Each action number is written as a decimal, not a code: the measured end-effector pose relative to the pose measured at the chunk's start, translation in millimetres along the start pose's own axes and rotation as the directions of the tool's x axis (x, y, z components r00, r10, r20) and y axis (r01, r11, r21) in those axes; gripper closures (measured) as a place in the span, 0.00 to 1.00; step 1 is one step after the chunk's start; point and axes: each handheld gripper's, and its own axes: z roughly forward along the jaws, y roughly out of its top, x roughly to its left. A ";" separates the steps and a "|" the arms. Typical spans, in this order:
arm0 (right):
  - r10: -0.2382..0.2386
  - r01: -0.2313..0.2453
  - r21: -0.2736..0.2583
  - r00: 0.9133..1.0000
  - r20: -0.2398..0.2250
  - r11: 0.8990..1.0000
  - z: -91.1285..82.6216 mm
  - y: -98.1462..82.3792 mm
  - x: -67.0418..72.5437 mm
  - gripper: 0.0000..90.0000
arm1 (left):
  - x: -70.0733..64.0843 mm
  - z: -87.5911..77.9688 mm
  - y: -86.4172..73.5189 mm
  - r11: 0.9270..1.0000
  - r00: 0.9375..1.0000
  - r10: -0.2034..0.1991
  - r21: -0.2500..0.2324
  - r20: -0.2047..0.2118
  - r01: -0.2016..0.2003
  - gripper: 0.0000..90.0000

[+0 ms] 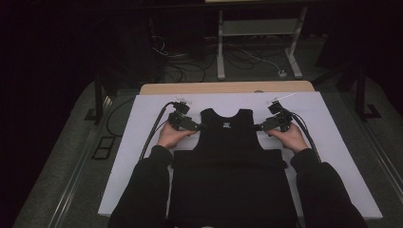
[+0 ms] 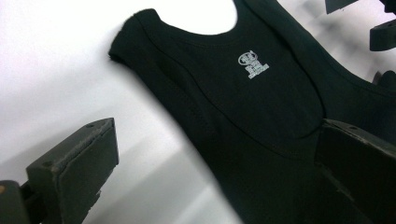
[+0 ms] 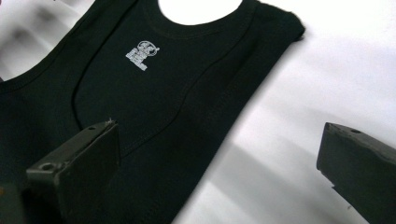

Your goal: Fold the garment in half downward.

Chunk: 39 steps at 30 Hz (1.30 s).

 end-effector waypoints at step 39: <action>0.007 -0.006 -0.022 1.000 0.028 1.000 24.4 1.7 19.8 0.37 | -13.3 13.3 4.2 1.000 0.996 -0.026 -0.005 -0.082 0.026 0.29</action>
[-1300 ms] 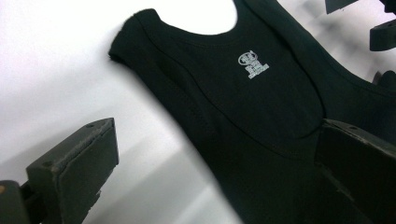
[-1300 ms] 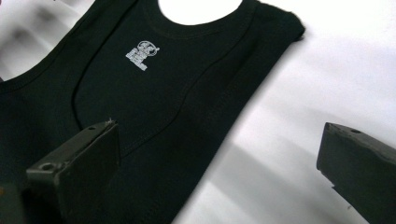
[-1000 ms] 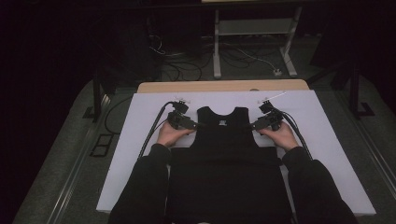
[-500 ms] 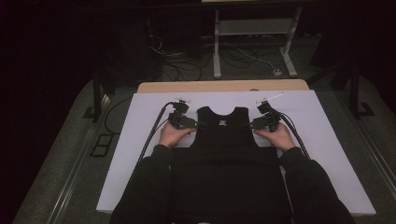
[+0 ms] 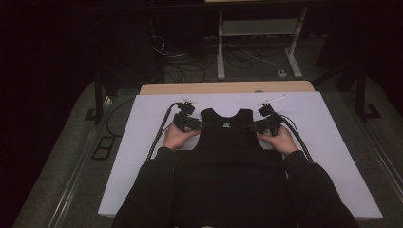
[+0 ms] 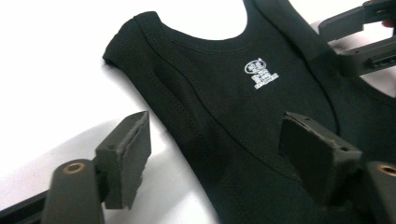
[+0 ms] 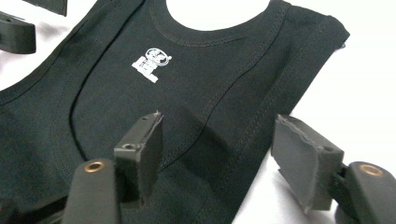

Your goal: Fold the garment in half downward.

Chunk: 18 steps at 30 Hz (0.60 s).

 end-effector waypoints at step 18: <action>-0.043 0.043 0.005 0.997 0.062 0.999 6.4 3.1 13.7 0.57 | -8.7 12.7 -2.6 0.999 0.999 0.012 0.047 -0.039 -0.010 0.44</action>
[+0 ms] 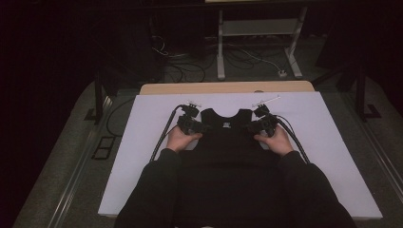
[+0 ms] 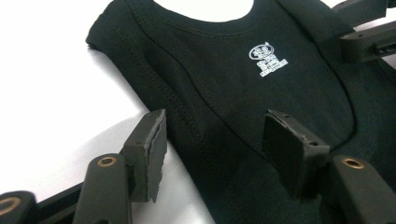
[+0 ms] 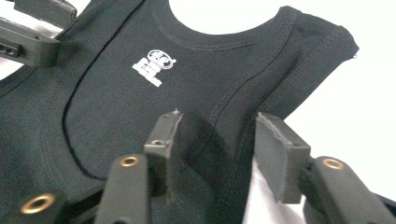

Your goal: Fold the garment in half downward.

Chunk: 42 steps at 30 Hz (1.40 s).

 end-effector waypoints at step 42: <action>0.022 -0.031 -0.079 0.993 -0.118 0.996 -40.1 -11.3 12.0 0.93 | -18.3 -34.9 -13.6 0.994 1.000 0.007 -0.110 0.020 -0.004 0.96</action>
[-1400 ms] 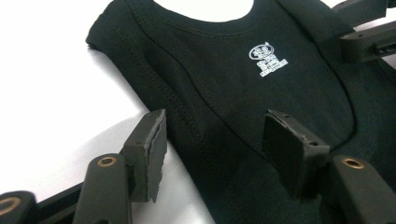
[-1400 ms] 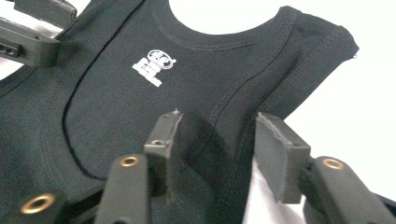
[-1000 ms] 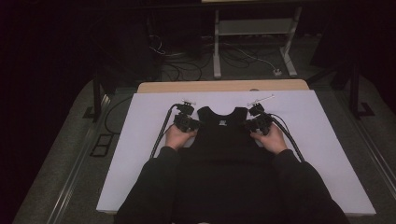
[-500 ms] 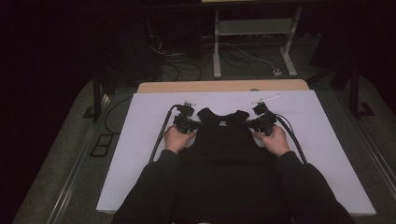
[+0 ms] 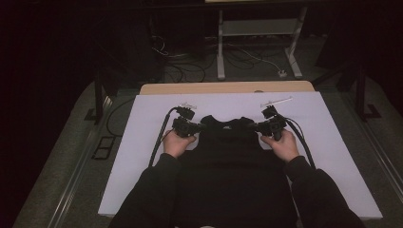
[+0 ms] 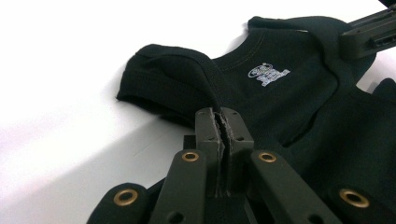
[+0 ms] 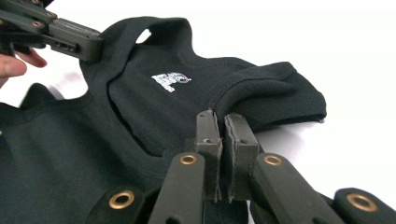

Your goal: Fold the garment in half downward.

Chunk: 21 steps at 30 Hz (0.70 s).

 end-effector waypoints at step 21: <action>-0.001 -0.005 -0.072 0.997 -0.078 0.997 -32.4 -6.7 18.5 0.93 | -17.0 -24.9 -6.7 0.999 0.999 -0.001 -0.041 0.039 0.003 0.96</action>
